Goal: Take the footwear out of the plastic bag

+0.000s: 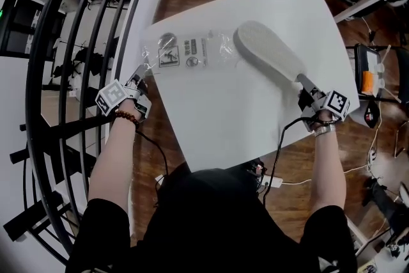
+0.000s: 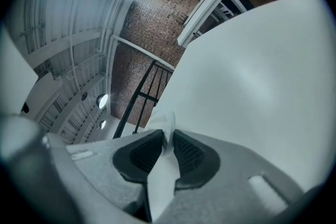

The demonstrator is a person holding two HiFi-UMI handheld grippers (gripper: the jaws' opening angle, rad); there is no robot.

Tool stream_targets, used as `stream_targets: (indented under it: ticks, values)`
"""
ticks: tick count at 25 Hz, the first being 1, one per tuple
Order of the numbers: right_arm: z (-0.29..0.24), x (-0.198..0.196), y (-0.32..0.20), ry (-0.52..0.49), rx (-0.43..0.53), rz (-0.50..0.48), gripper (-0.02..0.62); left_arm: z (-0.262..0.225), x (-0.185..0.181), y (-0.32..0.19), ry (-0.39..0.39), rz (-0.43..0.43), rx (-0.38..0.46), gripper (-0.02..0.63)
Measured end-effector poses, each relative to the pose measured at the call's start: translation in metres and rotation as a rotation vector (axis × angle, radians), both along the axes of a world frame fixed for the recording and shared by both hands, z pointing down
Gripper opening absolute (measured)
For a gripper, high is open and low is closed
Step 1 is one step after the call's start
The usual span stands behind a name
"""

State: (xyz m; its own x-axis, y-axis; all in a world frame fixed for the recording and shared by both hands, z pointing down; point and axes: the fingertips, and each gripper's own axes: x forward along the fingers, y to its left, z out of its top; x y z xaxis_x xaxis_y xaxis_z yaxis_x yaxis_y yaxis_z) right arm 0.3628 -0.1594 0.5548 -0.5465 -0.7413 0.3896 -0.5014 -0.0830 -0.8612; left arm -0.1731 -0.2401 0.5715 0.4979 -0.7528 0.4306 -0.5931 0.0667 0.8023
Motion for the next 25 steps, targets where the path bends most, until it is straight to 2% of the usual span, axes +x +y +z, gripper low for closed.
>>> stream_targets:
  ticks: [9, 15, 20, 25]
  values:
    - [0.01, 0.006, 0.011, 0.008, -0.005, 0.117, 0.061, -0.001, 0.002, 0.002, 0.001, 0.006, -0.004, 0.015]
    - [0.014, 0.009, 0.013, 0.026, -0.037, 0.148, 0.068, -0.006, 0.003, -0.002, -0.002, 0.042, -0.01, 0.023]
    - [0.023, 0.004, 0.016, 0.095, -0.071, 0.155, 0.086, 0.001, 0.007, 0.002, -0.012, 0.095, -0.025, 0.186]
    - [0.031, 0.0, 0.023, 0.18, -0.114, 0.126, 0.144, 0.006, 0.006, 0.009, -0.073, 0.131, -0.033, 0.253]
